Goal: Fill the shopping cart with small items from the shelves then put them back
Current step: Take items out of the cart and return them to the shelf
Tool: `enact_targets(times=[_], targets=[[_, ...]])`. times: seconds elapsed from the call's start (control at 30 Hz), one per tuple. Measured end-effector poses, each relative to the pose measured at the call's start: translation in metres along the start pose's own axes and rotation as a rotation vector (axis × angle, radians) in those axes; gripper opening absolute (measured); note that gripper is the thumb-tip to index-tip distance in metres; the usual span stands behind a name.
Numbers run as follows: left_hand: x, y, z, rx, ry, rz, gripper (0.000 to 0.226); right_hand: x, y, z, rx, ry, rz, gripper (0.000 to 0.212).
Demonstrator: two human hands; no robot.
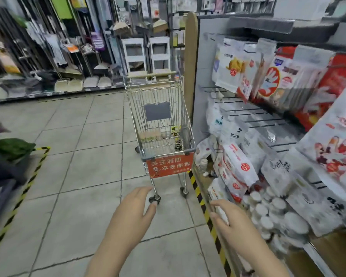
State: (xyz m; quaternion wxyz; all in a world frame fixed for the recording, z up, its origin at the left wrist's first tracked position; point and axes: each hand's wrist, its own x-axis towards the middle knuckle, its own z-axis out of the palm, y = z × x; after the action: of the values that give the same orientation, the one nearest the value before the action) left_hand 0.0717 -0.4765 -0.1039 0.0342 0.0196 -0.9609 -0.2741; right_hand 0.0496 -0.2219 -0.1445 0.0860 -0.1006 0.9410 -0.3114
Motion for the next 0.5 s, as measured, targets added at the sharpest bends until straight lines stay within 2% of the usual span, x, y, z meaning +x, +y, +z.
enact_targets(times=[0.17, 0.5], targets=[[0.072, -0.026, 0.004, -0.078, 0.031, -0.13, 0.043, 0.099, -0.006, -0.004, 0.026, -0.047, -0.012, 0.035], [0.218, -0.107, -0.004, -0.053, 0.007, -0.282, 0.041, 0.282, -0.05, 0.012, 0.038, -0.105, -0.116, 0.035]])
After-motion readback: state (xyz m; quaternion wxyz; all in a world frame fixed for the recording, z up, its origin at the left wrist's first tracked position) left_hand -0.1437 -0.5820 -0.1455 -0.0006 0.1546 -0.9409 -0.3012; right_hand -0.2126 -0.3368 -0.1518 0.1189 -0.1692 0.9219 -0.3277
